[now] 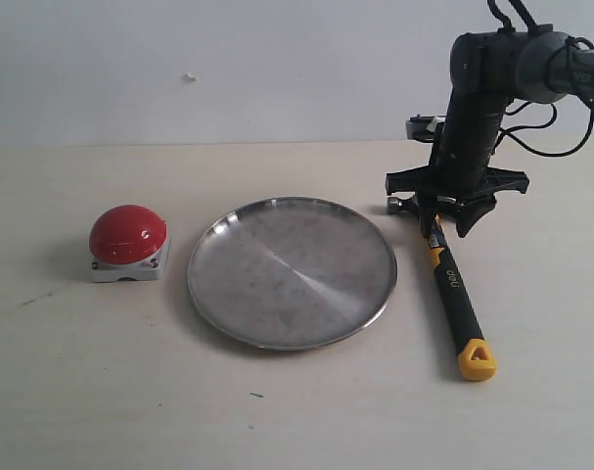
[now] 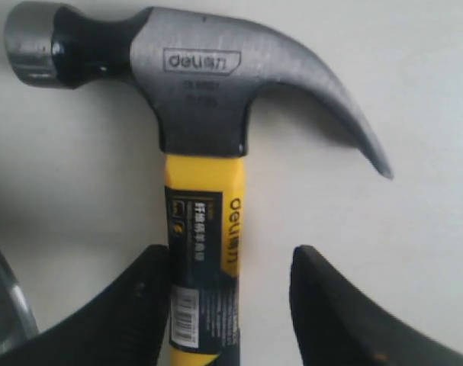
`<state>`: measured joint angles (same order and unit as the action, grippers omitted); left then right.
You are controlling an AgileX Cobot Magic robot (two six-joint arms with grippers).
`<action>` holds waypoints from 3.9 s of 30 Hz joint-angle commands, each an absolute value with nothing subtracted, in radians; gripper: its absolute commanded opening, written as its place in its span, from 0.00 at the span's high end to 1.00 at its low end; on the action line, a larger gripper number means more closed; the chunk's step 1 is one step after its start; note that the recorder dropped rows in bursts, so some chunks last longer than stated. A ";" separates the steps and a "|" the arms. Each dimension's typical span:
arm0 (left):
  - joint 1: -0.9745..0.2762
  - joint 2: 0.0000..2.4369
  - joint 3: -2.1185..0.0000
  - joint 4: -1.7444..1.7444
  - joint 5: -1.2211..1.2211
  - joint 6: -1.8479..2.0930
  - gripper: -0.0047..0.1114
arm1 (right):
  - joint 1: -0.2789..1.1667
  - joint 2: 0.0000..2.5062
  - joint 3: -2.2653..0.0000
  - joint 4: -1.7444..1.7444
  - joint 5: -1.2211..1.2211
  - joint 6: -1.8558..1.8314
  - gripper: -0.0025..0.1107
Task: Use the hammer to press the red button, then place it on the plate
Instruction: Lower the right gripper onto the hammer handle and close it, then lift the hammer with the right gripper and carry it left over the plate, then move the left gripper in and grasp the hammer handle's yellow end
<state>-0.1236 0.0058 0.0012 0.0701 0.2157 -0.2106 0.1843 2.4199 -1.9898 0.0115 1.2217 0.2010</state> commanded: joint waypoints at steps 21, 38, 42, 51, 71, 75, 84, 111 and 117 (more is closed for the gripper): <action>-0.127 0.000 0.000 0.070 0.214 -0.213 0.96 | 0.186 2.467 -2.002 0.055 1.179 0.207 0.98; -0.127 0.000 0.000 0.070 0.214 -0.213 0.96 | 0.186 2.070 -1.868 0.000 0.959 0.203 0.98; -0.127 0.000 0.000 0.070 0.214 -0.213 0.96 | 0.186 1.876 -1.724 0.000 0.825 0.170 0.98; -0.127 0.000 0.000 0.070 0.214 -0.213 0.96 | 0.345 1.528 -1.390 0.000 0.631 0.108 0.98; -0.130 0.638 -0.167 0.668 -0.609 -1.006 0.96 | 0.704 1.597 -1.128 0.005 -0.070 0.318 0.98; -0.130 1.141 -0.354 1.001 -0.864 -1.174 0.74 | 0.704 1.595 -1.140 0.005 -0.043 0.318 0.98; -0.173 1.659 -0.519 1.111 -1.221 -1.082 0.29 | 0.704 1.595 -1.139 0.005 -0.047 0.318 0.98; -0.519 1.714 -0.727 0.934 -0.699 -0.965 0.28 | 0.701 1.591 -1.163 0.005 -0.011 0.318 0.98; -0.501 1.712 -0.727 0.930 -0.660 -0.933 0.28 | 0.701 1.582 -1.209 -0.020 0.082 0.316 0.98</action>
